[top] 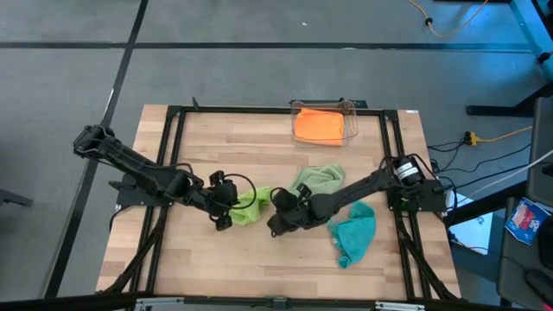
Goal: Fold microfiber towels
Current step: Fold the light green microfiber towel
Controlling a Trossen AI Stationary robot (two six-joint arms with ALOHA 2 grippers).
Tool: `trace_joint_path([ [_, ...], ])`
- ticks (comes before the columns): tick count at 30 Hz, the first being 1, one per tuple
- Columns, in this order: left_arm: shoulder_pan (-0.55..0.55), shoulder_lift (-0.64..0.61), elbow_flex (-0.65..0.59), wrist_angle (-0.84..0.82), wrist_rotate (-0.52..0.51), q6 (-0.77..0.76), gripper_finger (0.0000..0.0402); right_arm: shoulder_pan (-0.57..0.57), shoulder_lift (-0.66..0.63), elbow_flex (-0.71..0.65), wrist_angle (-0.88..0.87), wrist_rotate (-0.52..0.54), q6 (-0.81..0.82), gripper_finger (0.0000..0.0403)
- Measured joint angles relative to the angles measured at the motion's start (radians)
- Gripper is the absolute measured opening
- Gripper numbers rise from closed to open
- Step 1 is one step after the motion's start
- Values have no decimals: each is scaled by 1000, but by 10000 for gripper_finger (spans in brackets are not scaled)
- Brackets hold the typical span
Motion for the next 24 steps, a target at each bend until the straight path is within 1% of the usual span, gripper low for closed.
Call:
trace_joint_path([
  [3,0,0,0,0,0,0,0,-16,0,0,25,-41,-38,75],
  [6,0,0,0,0,0,0,0,-35,0,0,28,-36,-36,76],
  [9,0,0,0,0,0,0,0,-50,0,0,27,-34,-30,92],
  [12,0,0,0,0,0,0,0,-61,1,0,27,-49,2,128],
  [15,0,0,0,-1,0,0,0,-66,2,-13,50,-44,16,176],
  [19,0,0,0,-3,0,0,0,-67,3,-46,124,-46,-25,233],
  [21,0,0,0,-4,0,0,0,-67,3,-64,170,-65,-73,250],
  [24,0,0,0,-4,0,0,0,-66,4,-94,239,-78,-135,258],
])
